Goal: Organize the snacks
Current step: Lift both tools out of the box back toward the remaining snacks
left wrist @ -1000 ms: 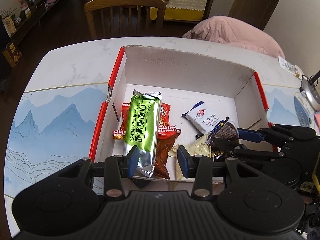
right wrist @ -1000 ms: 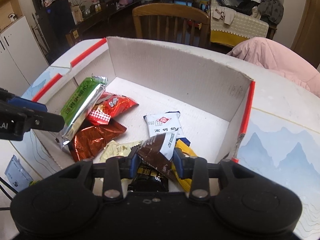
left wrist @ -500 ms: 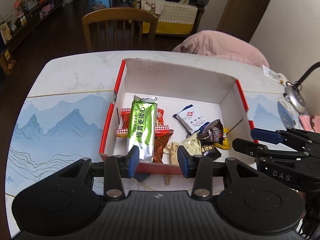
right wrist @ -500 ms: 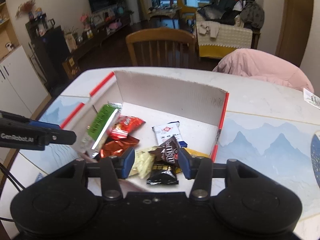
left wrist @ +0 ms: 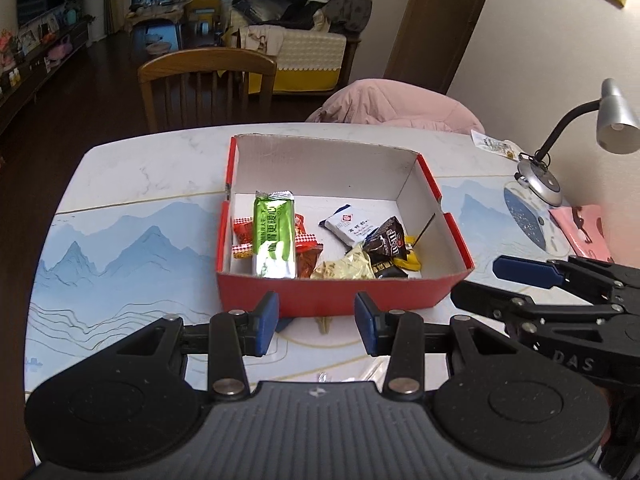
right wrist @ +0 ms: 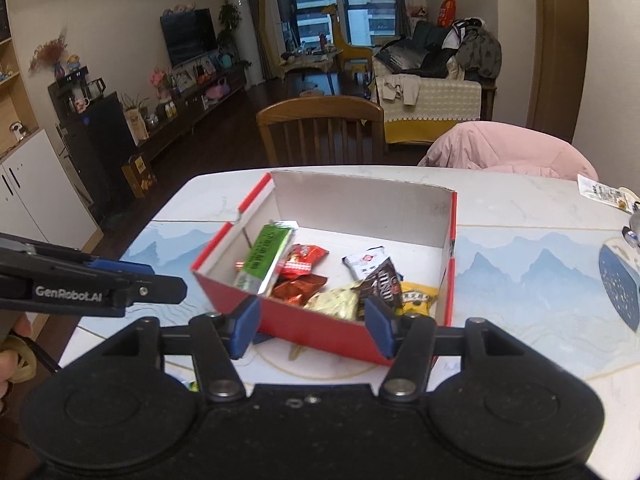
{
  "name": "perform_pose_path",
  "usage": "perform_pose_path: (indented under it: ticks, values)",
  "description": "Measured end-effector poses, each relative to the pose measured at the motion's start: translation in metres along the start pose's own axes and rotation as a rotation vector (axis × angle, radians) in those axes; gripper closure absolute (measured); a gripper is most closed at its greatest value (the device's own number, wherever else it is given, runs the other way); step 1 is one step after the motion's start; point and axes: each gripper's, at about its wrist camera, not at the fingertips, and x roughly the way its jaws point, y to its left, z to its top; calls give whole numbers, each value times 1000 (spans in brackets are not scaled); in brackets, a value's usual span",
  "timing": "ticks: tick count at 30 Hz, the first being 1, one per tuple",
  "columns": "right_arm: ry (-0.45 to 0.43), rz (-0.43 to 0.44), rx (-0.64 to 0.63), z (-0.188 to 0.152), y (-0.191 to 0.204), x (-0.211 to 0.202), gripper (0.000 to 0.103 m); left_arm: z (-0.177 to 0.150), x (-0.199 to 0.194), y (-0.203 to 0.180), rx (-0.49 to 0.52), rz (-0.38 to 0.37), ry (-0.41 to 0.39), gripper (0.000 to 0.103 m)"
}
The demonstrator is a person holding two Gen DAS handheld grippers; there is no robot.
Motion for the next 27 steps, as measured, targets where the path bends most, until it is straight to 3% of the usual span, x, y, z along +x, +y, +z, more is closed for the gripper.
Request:
perform_pose_path:
  ticks: [15, 18, 23, 25, 27]
  values:
    - [-61, -53, 28, -42, 41, -30, 21, -43, -40, 23, 28, -42, -55, 56]
    - [-68, -61, 37, -48, 45, -30, 17, -50, -45, 31, 22, -40, -65, 46]
    - [-85, -67, 52, -60, 51, -30, 7, -59, -51, 45, 7, -37, -77, 41]
    - [-83, -70, 57, -64, 53, -28, 5, -62, -52, 51, -7, -32, -82, 32]
    - [-78, -78, 60, -67, 56, -26, 2, -66, -52, 58, -24, -30, -84, 29]
